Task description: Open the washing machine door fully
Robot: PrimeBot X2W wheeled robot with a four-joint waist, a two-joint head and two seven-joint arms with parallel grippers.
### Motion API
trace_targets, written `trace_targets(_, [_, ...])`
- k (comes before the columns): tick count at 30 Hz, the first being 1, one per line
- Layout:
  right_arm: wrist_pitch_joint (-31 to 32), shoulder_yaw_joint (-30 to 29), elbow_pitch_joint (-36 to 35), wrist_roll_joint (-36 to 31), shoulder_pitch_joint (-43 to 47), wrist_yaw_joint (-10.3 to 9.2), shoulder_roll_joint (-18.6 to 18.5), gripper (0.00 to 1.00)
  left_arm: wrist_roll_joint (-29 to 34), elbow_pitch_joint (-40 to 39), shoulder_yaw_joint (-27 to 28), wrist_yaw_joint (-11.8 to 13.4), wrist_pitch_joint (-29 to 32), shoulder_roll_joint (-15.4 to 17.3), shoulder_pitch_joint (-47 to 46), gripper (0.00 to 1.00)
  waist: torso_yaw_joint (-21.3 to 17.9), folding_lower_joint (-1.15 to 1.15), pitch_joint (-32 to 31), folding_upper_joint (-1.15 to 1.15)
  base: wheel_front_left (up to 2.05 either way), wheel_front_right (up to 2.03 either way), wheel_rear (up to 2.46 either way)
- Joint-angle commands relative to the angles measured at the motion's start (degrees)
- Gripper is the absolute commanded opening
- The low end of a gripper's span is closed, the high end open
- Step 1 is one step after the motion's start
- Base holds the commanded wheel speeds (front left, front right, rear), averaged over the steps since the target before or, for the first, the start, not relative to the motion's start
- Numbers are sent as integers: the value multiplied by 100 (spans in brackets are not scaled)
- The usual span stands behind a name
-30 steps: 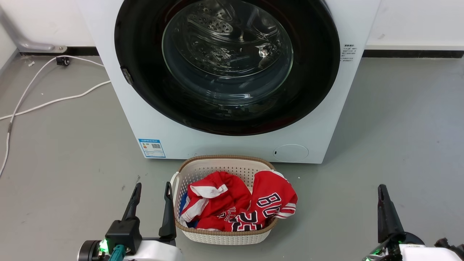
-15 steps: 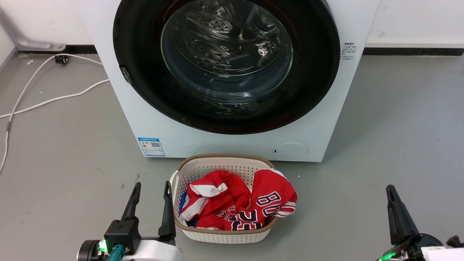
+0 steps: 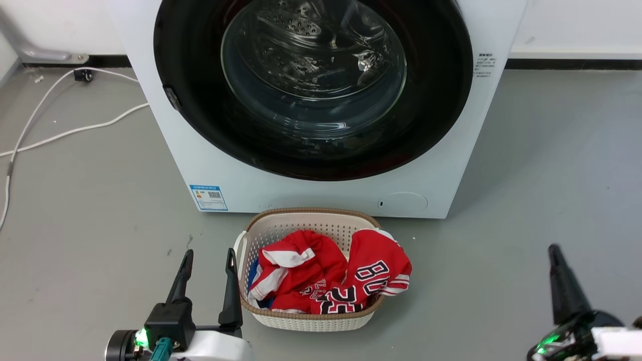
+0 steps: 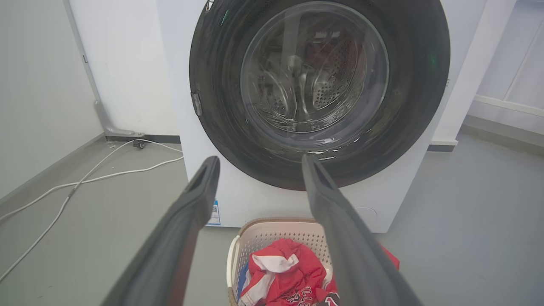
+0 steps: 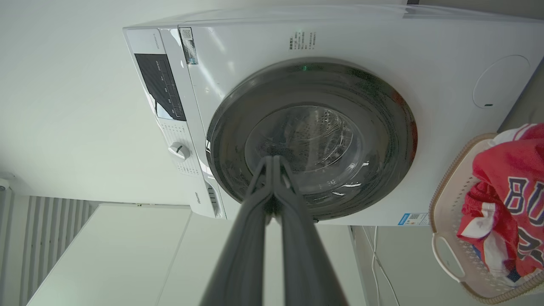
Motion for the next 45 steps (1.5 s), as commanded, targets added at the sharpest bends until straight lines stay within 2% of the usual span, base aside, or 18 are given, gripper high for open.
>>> trace_targets(1, [-3,-108,10,-33,-175,1,-29,0,32,-24,7,5,-15,-6,-44,100,0,0,54,0,0,0,0])
trace_targets(11, [215,-960,505,39,-1605,0,-691,0,156,-166,-12,22,-15,-7,-413,100,103,0,626,0,0,0,0])
trace_targets(18, [689,-1031,1128,-82,-3009,0,-1369,0,252,-314,-43,53,-15,-5,-778,100,159,0,1255,0,0,0,0])
trace_targets(24, [1155,-797,1645,-221,-4228,1,-1840,0,293,-442,-63,85,-15,-7,-1073,100,172,0,1811,0,0,0,0])
trace_targets(30, [1479,-473,2203,-423,-5423,0,-2152,0,321,-547,-164,95,-15,-6,-1399,100,212,0,2335,0,0,0,0])
trace_targets(37, [1894,170,2795,-831,-6732,0,-2237,0,342,-667,-188,130,-15,-7,-1711,100,204,0,2888,0,0,0,0])
trace_targets(45, [2326,719,3290,-1287,-7762,0,-2318,0,296,-708,-264,180,-15,-7,-1932,100,333,0,3289,0,0,0,0])
